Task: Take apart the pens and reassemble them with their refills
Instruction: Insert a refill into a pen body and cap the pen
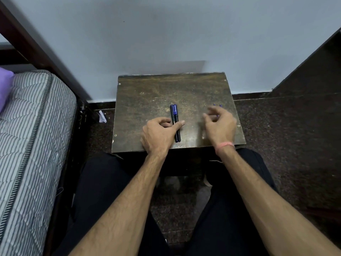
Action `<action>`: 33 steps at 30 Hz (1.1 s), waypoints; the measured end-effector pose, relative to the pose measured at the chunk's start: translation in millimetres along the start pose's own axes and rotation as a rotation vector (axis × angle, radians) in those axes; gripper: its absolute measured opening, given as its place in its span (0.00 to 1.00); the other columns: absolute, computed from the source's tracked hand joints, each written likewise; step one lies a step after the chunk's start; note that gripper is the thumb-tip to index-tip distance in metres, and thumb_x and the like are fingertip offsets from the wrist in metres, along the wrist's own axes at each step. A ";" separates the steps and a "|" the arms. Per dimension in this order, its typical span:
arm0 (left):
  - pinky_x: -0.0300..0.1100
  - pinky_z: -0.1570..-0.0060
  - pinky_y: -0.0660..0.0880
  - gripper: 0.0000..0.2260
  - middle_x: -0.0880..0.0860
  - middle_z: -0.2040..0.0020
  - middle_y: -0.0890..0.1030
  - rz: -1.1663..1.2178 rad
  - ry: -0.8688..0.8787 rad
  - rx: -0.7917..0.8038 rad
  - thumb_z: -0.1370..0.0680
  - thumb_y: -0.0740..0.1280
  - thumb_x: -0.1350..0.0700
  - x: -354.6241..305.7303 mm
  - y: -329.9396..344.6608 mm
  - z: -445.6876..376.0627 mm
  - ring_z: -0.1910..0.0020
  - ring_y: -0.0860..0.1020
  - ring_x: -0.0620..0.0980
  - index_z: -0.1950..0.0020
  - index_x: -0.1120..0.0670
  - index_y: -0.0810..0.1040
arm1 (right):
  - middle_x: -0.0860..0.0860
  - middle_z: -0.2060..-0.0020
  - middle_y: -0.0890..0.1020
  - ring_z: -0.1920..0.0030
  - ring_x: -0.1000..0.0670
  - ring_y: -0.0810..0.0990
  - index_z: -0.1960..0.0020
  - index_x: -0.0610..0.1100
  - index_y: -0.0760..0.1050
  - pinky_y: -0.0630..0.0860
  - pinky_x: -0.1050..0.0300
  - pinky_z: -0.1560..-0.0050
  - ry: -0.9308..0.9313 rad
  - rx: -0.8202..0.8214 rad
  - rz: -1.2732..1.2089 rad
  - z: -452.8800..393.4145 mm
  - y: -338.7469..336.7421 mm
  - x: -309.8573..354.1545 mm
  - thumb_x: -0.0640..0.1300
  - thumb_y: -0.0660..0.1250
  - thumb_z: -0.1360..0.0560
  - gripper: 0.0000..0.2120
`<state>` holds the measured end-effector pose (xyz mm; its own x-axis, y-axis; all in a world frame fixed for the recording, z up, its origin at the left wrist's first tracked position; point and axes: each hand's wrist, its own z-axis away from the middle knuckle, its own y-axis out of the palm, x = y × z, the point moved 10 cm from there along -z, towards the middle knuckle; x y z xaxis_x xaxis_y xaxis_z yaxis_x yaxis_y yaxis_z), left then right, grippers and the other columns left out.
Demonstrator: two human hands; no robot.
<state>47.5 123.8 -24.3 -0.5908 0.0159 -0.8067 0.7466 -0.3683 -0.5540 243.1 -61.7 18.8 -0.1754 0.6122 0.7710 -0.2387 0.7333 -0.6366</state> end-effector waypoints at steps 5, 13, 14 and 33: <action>0.35 0.62 0.69 0.25 0.37 0.60 0.90 -0.024 -0.023 -0.029 0.36 0.85 0.29 -4.0 3.4 1.9 0.57 0.85 0.39 0.47 0.42 0.92 | 0.42 0.41 0.83 0.41 0.39 0.82 0.35 0.41 0.82 0.77 0.47 0.36 0.030 -0.028 0.380 -29.1 -43.6 -30.3 0.58 0.76 0.23 0.25; 0.33 0.66 0.66 0.15 0.35 0.69 0.80 -0.021 -0.086 -0.022 0.31 0.87 0.37 1.4 7.7 -1.4 0.64 0.79 0.36 0.51 0.43 0.91 | 0.43 0.50 0.90 0.44 0.36 0.87 0.43 0.47 0.89 0.83 0.48 0.43 -0.103 0.120 0.458 -17.7 0.6 10.0 0.45 0.74 0.20 0.08; 0.34 0.65 0.68 0.15 0.35 0.69 0.80 -0.014 -0.088 -0.020 0.31 0.87 0.38 2.9 7.4 -1.1 0.64 0.79 0.36 0.52 0.43 0.90 | 0.43 0.50 0.90 0.45 0.36 0.87 0.43 0.47 0.89 0.84 0.47 0.44 -0.108 0.120 0.447 -15.1 5.4 13.8 0.44 0.73 0.20 0.08; 0.34 0.64 0.65 0.20 0.38 0.56 0.90 -0.064 -0.028 -0.083 0.33 0.84 0.32 -9.5 -2.7 10.6 0.55 0.86 0.42 0.48 0.42 0.90 | 0.51 0.53 0.91 0.52 0.50 0.88 0.44 0.48 0.90 0.76 0.62 0.46 -0.086 0.051 0.242 -5.4 15.4 8.9 0.47 0.75 0.19 0.07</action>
<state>47.9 114.8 -12.9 -0.6452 0.0102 -0.7639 0.7293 -0.2894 -0.6199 243.0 -43.3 15.8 -0.3129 0.7389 0.5967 -0.2271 0.5518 -0.8025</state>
